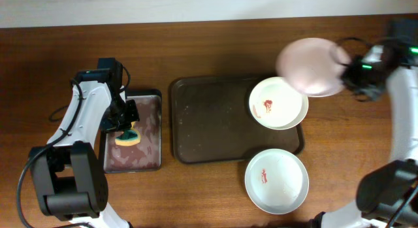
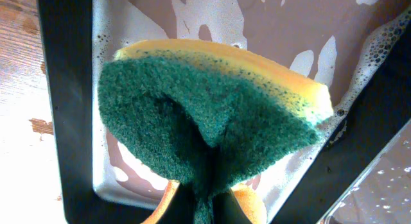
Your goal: Clean dirty plates on tray and stack at the side
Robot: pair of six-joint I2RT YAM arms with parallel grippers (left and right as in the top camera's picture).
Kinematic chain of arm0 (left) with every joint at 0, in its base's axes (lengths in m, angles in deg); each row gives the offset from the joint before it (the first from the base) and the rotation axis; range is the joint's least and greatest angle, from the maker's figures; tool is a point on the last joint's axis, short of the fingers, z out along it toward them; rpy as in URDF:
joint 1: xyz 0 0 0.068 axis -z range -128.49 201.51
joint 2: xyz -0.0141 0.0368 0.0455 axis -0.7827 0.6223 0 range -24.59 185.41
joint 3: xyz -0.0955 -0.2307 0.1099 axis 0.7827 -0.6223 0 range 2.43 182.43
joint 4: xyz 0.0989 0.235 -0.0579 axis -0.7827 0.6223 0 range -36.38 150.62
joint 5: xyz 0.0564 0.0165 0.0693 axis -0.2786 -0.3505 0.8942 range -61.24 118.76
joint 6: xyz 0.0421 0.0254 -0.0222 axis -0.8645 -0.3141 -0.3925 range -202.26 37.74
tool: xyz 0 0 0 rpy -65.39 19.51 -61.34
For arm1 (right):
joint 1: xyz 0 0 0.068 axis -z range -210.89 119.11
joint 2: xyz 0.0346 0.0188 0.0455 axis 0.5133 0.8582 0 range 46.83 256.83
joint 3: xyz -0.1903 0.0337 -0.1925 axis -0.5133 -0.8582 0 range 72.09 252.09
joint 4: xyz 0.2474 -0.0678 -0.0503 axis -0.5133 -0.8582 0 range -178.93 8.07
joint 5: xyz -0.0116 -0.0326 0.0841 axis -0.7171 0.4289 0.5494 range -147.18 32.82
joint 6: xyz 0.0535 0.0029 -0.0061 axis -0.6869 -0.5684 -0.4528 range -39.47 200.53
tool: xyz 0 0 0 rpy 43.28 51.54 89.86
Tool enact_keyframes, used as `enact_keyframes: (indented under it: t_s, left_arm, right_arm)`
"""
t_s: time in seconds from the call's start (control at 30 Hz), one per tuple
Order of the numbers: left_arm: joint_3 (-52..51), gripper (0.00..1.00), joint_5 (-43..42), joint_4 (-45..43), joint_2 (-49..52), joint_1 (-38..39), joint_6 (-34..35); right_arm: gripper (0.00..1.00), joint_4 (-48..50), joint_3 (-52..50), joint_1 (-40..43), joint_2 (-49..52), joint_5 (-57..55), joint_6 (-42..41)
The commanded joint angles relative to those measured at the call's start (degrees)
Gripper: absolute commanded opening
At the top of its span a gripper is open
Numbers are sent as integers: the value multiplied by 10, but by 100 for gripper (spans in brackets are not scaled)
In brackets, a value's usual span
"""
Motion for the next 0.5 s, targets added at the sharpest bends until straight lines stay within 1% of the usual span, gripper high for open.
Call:
enact_keyframes:
  t_s: [0.0,0.03,0.1,0.17,0.23,0.27,0.37,0.4,0.47]
  left_arm:
    - [-2,0,-7,2,-21,-2,-10]
    - [-2,0,-7,3,-21,-2,-10]
    - [-2,0,-7,7,-21,-2,-10]
    - [-2,0,-7,10,-21,-2,-10]
    - [-2,0,-7,10,-21,-2,-10]
    - [-2,0,-7,10,-21,-2,-10]
    - [-2,0,-7,10,-21,-2,-10]
    - [-2,0,-6,10,-21,-2,-10]
    - [-2,0,-6,10,-21,-2,-10]
  right_arm:
    - [4,-1,6,130,3,47,3]
    - [4,-1,3,170,14,46,3]
    - [4,-1,-6,220,35,35,3]
    - [4,-1,-22,249,61,-10,3]
    - [4,12,-63,256,78,-52,3]
    - [4,31,-94,255,81,-55,3]
    - [4,90,-177,255,83,-35,8]
    - [4,115,-208,255,83,-1,46]
    - [4,129,-245,252,83,13,61]
